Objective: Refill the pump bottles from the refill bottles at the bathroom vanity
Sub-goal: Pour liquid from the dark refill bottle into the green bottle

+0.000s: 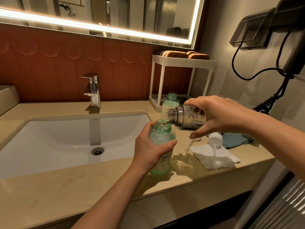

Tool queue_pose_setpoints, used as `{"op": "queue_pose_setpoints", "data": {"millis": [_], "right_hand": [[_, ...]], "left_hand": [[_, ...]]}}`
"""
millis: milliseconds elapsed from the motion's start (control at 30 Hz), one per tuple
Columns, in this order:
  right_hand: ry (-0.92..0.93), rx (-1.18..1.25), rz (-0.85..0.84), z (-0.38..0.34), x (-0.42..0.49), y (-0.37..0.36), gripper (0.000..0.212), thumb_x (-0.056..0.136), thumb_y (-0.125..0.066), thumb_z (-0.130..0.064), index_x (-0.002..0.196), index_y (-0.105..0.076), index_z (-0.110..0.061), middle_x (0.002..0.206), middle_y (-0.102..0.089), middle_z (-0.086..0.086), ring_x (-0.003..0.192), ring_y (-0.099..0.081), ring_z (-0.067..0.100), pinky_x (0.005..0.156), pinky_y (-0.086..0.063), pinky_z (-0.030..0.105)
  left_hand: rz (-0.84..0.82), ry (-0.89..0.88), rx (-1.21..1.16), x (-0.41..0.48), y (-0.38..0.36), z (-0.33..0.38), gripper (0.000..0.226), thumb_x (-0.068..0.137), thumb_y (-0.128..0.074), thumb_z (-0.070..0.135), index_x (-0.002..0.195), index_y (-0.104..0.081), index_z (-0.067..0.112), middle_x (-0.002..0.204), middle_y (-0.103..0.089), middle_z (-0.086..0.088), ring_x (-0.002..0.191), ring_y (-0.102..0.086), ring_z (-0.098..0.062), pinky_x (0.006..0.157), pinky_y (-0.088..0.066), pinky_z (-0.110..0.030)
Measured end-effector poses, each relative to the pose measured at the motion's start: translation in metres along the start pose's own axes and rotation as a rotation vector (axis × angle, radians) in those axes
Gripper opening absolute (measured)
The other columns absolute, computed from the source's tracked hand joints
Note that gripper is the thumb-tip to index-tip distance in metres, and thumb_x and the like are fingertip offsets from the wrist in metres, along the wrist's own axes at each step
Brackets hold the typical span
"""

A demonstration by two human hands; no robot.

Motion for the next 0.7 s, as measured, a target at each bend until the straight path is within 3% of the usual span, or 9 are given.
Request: {"op": "queue_pose_setpoints", "data": {"millis": [367,500,700], "right_hand": [[0.0,0.004,0.006,-0.0001,-0.0011,-0.0007,0.095,0.062,-0.073,-0.059,0.141,-0.031,-0.028,0.127,-0.053,-0.005,0.112,-0.05,0.014,0.083,-0.048,0.027],[0.0,0.003,0.009,0.0,-0.0007,-0.0011,0.095,0.062,-0.072,-0.059,0.141,-0.031,-0.028,0.128,-0.053,-0.005,0.113,-0.05,0.014,0.083,-0.047,0.027],[-0.005,0.082,0.024,0.0016,-0.0027,-0.0047,0.093,0.062,-0.074,-0.056,0.141,-0.032,-0.028,0.129,-0.053,-0.005,0.113,-0.049,0.012,0.086,-0.049,0.029]], "left_hand": [[0.005,-0.002,0.005,0.0001,0.0006,0.0005,0.064,0.052,-0.077,0.046,0.108,-0.053,0.027,0.101,-0.06,0.014,0.091,-0.059,-0.003,0.071,-0.049,-0.011],[0.003,-0.001,0.0,-0.0001,0.0008,0.0008,0.069,0.047,-0.071,0.057,0.107,-0.053,0.029,0.101,-0.061,0.014,0.091,-0.06,-0.003,0.072,-0.051,-0.014],[0.007,0.004,0.006,0.0001,0.0009,-0.0002,0.072,0.046,-0.07,0.059,0.108,-0.053,0.028,0.101,-0.062,0.012,0.092,-0.06,-0.005,0.073,-0.052,-0.016]]}}
Point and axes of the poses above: each hand's wrist, its own x-axis towards the middle knuckle, its own y-axis out of the back of the hand, z = x × y, the point moved 3 cm from there along x, towards the middle knuckle
